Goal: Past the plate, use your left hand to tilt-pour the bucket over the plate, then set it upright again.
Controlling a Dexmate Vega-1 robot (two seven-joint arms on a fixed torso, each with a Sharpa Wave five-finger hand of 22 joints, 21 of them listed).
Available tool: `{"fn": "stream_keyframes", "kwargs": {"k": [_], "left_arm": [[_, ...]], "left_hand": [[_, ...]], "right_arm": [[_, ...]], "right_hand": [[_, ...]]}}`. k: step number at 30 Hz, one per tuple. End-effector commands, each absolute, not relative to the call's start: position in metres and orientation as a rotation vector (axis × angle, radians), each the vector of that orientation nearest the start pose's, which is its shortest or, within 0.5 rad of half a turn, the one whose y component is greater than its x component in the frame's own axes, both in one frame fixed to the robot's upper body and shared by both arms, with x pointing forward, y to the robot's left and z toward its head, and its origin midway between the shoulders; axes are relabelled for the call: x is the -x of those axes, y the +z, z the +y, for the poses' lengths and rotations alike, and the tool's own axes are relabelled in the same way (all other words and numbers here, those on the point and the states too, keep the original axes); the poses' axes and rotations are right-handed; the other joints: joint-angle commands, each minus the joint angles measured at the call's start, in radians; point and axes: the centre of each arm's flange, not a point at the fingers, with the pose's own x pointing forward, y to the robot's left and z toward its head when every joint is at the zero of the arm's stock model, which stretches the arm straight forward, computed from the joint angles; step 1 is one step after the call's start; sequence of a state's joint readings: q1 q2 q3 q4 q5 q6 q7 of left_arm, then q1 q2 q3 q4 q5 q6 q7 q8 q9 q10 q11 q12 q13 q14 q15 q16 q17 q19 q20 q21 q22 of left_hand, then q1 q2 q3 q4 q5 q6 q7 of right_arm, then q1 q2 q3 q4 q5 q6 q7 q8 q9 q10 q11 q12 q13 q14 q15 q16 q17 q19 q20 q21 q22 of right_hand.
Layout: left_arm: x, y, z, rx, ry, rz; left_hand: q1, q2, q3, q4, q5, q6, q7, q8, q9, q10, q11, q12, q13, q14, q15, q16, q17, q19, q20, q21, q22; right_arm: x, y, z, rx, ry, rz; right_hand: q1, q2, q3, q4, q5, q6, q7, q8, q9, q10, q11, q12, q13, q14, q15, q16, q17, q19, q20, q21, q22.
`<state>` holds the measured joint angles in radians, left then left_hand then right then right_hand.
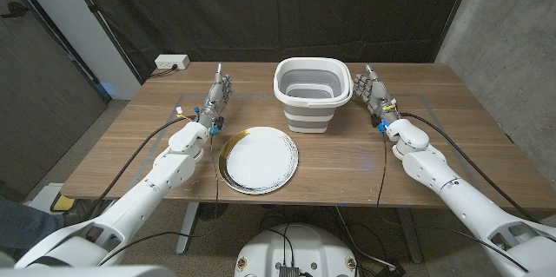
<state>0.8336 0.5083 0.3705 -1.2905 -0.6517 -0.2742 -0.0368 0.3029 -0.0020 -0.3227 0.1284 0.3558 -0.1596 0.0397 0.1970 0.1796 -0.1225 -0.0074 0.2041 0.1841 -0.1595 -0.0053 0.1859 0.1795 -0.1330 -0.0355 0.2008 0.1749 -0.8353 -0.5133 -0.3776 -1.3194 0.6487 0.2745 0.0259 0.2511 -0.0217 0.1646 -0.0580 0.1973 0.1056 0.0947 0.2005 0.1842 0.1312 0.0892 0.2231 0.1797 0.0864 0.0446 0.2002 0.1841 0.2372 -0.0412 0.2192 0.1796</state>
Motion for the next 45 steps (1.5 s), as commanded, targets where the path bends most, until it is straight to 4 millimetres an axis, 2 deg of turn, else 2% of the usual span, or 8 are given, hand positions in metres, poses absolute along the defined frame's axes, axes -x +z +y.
{"fn": "stream_keyframes", "kwargs": {"k": [1, 5, 18, 24, 33, 37, 41, 45], "left_arm": [[-0.657, -0.031, 0.292, 0.029, -0.215, -0.551], [-0.656, -0.028, 0.290, 0.020, -0.226, -0.575], [-0.647, -0.006, 0.275, -0.085, -0.248, -0.661], [-0.640, -0.004, 0.271, -0.110, -0.263, -0.713], [-0.631, -0.003, 0.267, -0.151, -0.261, -0.790], [-0.627, -0.003, 0.267, -0.186, -0.242, -0.831], [-0.626, -0.002, 0.270, -0.198, -0.220, -0.874], [-0.625, -0.001, 0.271, -0.211, -0.199, -0.906]], "left_hand": [[0.010, 0.002, -0.005, -0.001, 0.007, -0.004, 0.001, 0.006, 0.004, -0.006, -0.001, 0.005, 0.003, -0.007, -0.001, 0.007, 0.002, -0.007, -0.049, 0.006, 0.005], [0.014, 0.004, -0.003, -0.002, 0.009, -0.002, 0.000, 0.006, 0.004, -0.003, -0.002, 0.005, 0.003, -0.003, -0.001, 0.008, 0.002, -0.008, -0.047, 0.005, 0.005], [0.088, 0.039, 0.027, -0.034, 0.026, 0.040, -0.012, 0.017, 0.004, 0.039, -0.021, 0.015, 0.003, 0.039, -0.010, 0.013, 0.000, 0.019, -0.043, 0.009, 0.003], [0.116, 0.049, 0.036, -0.046, 0.030, 0.051, -0.016, 0.018, 0.004, 0.052, -0.024, 0.018, 0.003, 0.054, -0.016, 0.015, 0.000, 0.031, -0.045, 0.011, 0.002], [0.186, 0.073, 0.057, -0.077, 0.034, 0.096, -0.023, 0.026, 0.004, 0.099, -0.033, 0.025, 0.003, 0.108, -0.027, 0.022, 0.000, 0.080, -0.044, 0.020, 0.002], [0.222, 0.077, 0.064, -0.095, 0.035, 0.117, -0.029, 0.029, 0.005, 0.120, -0.042, 0.028, 0.003, 0.127, -0.030, 0.022, 0.000, 0.105, -0.053, 0.024, 0.002], [0.302, 0.079, 0.079, -0.136, 0.033, 0.161, -0.033, 0.036, 0.006, 0.173, -0.046, 0.037, 0.004, 0.181, -0.044, 0.027, 0.000, 0.155, -0.058, 0.031, 0.003], [0.349, 0.076, 0.085, -0.161, 0.031, 0.203, -0.037, 0.044, 0.007, 0.215, -0.055, 0.043, 0.005, 0.220, -0.051, 0.030, 0.001, 0.186, -0.054, 0.036, 0.005]], "right_arm": [[-0.653, -0.025, -0.275, -0.028, 0.234, -0.556], [-0.651, -0.028, -0.275, -0.029, 0.233, -0.547], [-0.636, -0.040, -0.280, -0.040, 0.200, -0.551], [-0.631, -0.044, -0.284, -0.055, 0.193, -0.554], [-0.627, -0.044, -0.285, -0.045, 0.186, -0.545], [-0.627, -0.045, -0.281, -0.042, 0.188, -0.541], [-0.623, -0.047, -0.279, -0.041, 0.175, -0.536], [-0.617, -0.044, -0.280, -0.034, 0.163, -0.540]], "right_hand": [[0.007, 0.001, 0.007, 0.001, 0.007, 0.006, -0.001, 0.005, 0.002, 0.014, 0.004, 0.006, 0.001, 0.010, 0.001, 0.004, 0.002, 0.006, -0.030, 0.005, 0.004], [0.009, 0.004, 0.008, 0.001, 0.007, 0.008, -0.002, 0.005, 0.002, 0.017, 0.004, 0.006, 0.001, 0.013, 0.002, 0.003, 0.002, 0.007, -0.029, 0.005, 0.004], [0.013, 0.010, 0.011, -0.001, 0.008, 0.010, -0.003, 0.004, 0.002, 0.024, 0.006, 0.006, 0.002, 0.020, 0.003, 0.003, 0.001, 0.011, -0.025, 0.004, 0.004], [0.015, 0.013, 0.011, -0.002, 0.008, 0.012, -0.003, 0.003, 0.002, 0.028, 0.006, 0.006, 0.002, 0.025, 0.004, 0.002, 0.001, 0.014, -0.025, 0.004, 0.004], [0.017, 0.016, 0.012, -0.004, 0.007, 0.014, -0.005, 0.003, 0.002, 0.031, 0.005, 0.006, 0.002, 0.031, 0.004, 0.002, 0.000, 0.017, -0.023, 0.003, 0.005], [0.018, 0.016, 0.012, -0.005, 0.007, 0.014, -0.006, 0.002, 0.002, 0.032, 0.005, 0.006, 0.003, 0.033, 0.004, 0.002, 0.000, 0.018, -0.022, 0.003, 0.005], [0.019, 0.017, 0.013, -0.005, 0.007, 0.014, -0.006, 0.002, 0.002, 0.034, 0.006, 0.006, 0.003, 0.034, 0.004, 0.001, 0.000, 0.018, -0.022, 0.003, 0.005], [0.020, 0.018, 0.013, -0.006, 0.007, 0.015, -0.007, 0.002, 0.003, 0.035, 0.006, 0.006, 0.003, 0.034, 0.005, 0.000, 0.000, 0.019, -0.022, 0.002, 0.005]]}}
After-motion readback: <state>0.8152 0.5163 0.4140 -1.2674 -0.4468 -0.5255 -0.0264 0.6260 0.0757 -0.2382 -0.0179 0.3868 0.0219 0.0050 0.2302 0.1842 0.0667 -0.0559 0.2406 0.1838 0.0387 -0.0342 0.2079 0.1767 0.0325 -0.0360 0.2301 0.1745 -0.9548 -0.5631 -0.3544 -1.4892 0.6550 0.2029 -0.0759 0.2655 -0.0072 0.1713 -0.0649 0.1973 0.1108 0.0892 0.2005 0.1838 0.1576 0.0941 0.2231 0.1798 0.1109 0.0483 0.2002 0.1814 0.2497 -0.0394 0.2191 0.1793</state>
